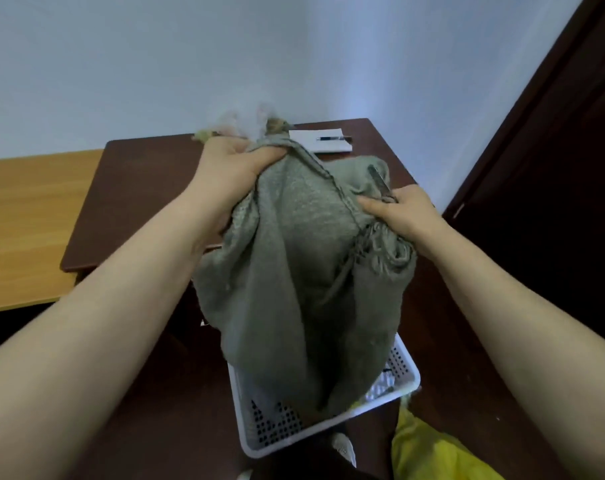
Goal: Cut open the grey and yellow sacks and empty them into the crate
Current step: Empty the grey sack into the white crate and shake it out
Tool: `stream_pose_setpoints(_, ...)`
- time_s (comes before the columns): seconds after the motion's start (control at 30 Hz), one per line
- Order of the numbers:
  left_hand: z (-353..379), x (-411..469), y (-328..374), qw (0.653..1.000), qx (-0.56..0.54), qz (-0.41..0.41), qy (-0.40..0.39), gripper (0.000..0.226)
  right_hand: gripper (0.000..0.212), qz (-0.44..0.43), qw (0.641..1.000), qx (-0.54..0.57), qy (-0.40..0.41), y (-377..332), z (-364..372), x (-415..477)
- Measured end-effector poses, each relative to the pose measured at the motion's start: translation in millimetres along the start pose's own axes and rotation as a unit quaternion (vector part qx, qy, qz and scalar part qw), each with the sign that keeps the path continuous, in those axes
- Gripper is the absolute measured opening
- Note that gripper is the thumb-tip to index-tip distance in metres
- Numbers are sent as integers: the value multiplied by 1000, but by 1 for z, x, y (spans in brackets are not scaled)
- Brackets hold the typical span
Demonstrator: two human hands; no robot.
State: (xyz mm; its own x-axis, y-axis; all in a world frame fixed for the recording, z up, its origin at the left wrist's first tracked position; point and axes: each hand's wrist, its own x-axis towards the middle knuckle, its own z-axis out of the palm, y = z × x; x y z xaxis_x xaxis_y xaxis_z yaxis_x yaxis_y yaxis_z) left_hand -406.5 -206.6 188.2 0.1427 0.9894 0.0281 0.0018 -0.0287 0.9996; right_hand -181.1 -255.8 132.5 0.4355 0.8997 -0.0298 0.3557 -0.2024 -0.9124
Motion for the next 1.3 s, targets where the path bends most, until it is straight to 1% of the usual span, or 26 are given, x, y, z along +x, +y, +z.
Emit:
stream_pose_setpoints(0.03,1,0,0,1000,-7,-3,-7,26,24,-9,1000,-7,10,-4,-1,1)
stream_pose_setpoints(0.13,-3,6,5,998,-61,2,0,17,14,-55,995,79,23,-15,-2,9)
stream_pose_setpoints(0.2,-4,5,0,1000,-22,-17,6,19,17,-36,999,15,-23,-12,3,7)
stream_pose_setpoints(0.27,-6,5,-7,1000,8,-12,9,28,24,-37,999,-14,-4,-18,4,5)
stream_pose_setpoints(0.33,-9,7,-8,1000,-14,1,20,21,29,-68,994,75,32,-28,1,8)
stream_pose_setpoints(0.37,-10,9,-8,1000,-21,1,23,18,27,-71,991,111,23,-31,3,10)
stream_pose_setpoints(0.4,-10,9,-9,1000,-15,-5,21,17,24,-66,993,103,-1,-32,7,8)
stream_pose_setpoints(0.5,-4,6,-14,1000,-2,-19,2,15,23,-60,996,-4,-66,-23,19,1)
stream_pose_setpoints(0.57,2,4,-15,1000,-21,-23,-4,14,17,-65,987,36,-144,-25,20,-3)
stream_pose_setpoints(0.63,12,0,-13,999,-31,-26,-28,11,30,-60,960,75,-262,-30,27,-10)
stream_pose_setpoints(0.67,17,-2,-12,998,-35,-28,-46,11,34,-61,952,69,-291,-30,33,-13)
stream_pose_setpoints(0.7,22,-4,-12,997,-47,-33,-61,11,34,-68,953,57,-289,-27,40,-16)
stream_pose_setpoints(0.73,25,-6,-12,994,-69,-41,-72,12,31,-76,962,44,-259,-21,46,-17)
stream_pose_setpoints(0.8,25,-6,-15,986,-126,-57,-92,12,21,-64,984,48,-158,-16,50,-18)
stream_pose_setpoints(0.83,19,-6,-20,984,-134,-58,-106,19,16,-44,990,61,-120,-16,48,-16)
stream_pose_setpoints(0.87,11,-6,-30,984,-110,-55,-126,42,12,-20,992,83,-95,-16,44,-15)
stream_pose_setpoints(0.93,-5,-13,-67,984,27,-57,-164,94,14,20,985,158,-73,-21,32,-11)
stream_pose_setpoints(1.0,-7,-36,-105,955,153,-98,-237,138,20,27,970,232,-67,-33,22,-7)
stream_pose_setpoints(1.03,-1,-48,-121,939,180,-117,-269,150,20,23,965,251,-69,-41,20,-6)
stream_pose_setpoints(1.07,7,-58,-135,934,190,-126,-276,153,18,15,963,259,-74,-50,19,-6)
stream_pose_setpoints(1.1,16,-64,-144,941,191,-127,-249,146,15,5,961,265,-78,-60,20,-8)
stream_pose_setpoints(1.13,24,-65,-151,955,190,-122,-192,125,12,-4,958,275,-78,-68,21,-10)
stream_pose_setpoints(1.2,33,-57,-149,969,226,-76,-57,56,13,-20,946,318,-65,-82,15,-11)
stream_pose_setpoints(1.23,34,-51,-143,974,223,-47,-18,30,19,-30,933,354,-58,-87,8,-9)
stream_pose_setpoints(1.27,33,-45,-136,983,185,-13,-9,12,25,-42,916,396,-56,-90,-1,-5)
stream_pose_setpoints(1.3,32,-42,-122,989,144,15,-8,12,28,-55,896,438,-49,-92,-8,-1)
